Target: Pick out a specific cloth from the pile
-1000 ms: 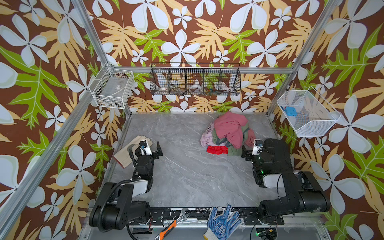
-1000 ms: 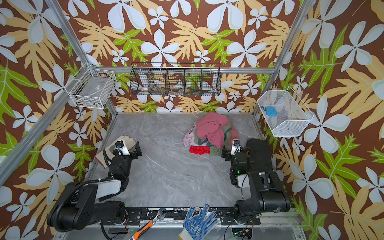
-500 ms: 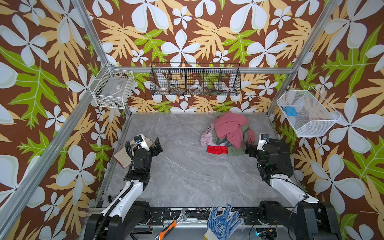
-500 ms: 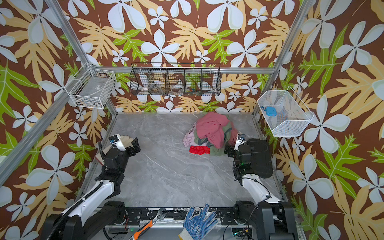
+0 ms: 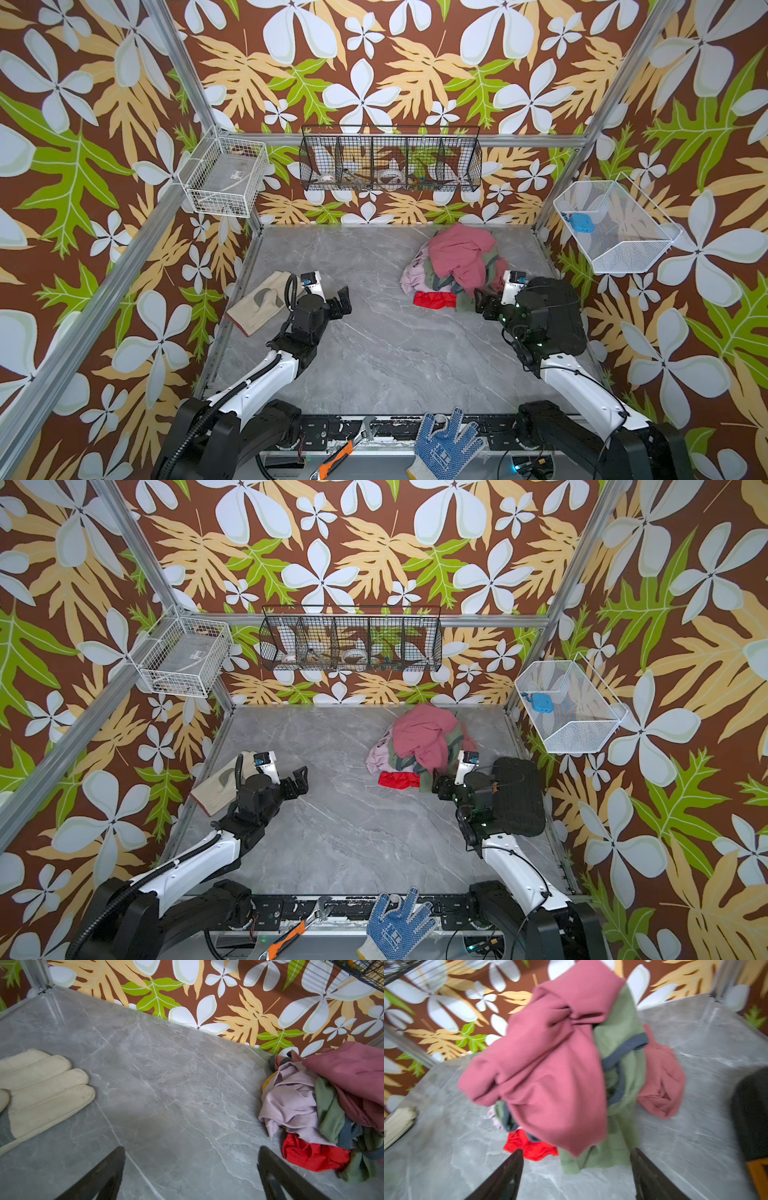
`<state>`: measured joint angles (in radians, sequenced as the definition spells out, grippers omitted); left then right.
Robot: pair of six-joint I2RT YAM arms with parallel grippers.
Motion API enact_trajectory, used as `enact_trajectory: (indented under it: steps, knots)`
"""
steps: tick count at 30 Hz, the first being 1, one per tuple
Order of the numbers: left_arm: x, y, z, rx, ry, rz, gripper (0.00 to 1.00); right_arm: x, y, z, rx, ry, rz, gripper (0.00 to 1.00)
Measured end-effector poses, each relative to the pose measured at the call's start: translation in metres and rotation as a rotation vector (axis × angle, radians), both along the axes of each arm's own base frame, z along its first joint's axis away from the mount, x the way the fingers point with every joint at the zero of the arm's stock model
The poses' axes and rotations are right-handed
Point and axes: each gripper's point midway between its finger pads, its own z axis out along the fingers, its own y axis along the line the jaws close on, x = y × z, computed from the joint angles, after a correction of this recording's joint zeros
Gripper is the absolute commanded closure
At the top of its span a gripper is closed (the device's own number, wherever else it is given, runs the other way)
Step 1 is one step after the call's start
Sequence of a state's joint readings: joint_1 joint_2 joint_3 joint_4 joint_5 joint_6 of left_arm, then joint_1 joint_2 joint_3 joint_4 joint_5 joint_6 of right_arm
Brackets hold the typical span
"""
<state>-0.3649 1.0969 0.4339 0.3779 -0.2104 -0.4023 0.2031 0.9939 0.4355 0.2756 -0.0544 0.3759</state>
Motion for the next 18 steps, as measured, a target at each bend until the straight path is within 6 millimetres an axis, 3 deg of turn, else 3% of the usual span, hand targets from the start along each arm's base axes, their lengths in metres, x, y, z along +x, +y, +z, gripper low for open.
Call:
enact_trajectory:
  steps: [12,18]
  knots:
    - [0.001,-0.015,-0.016,0.016,0.05,-0.022,0.0,-0.021,0.058,-0.023,-0.115,0.041,0.133,0.32]
    - [0.001,-0.015,-0.021,0.019,0.064,-0.018,0.0,-0.012,0.091,-0.039,-0.263,0.119,0.212,0.34]
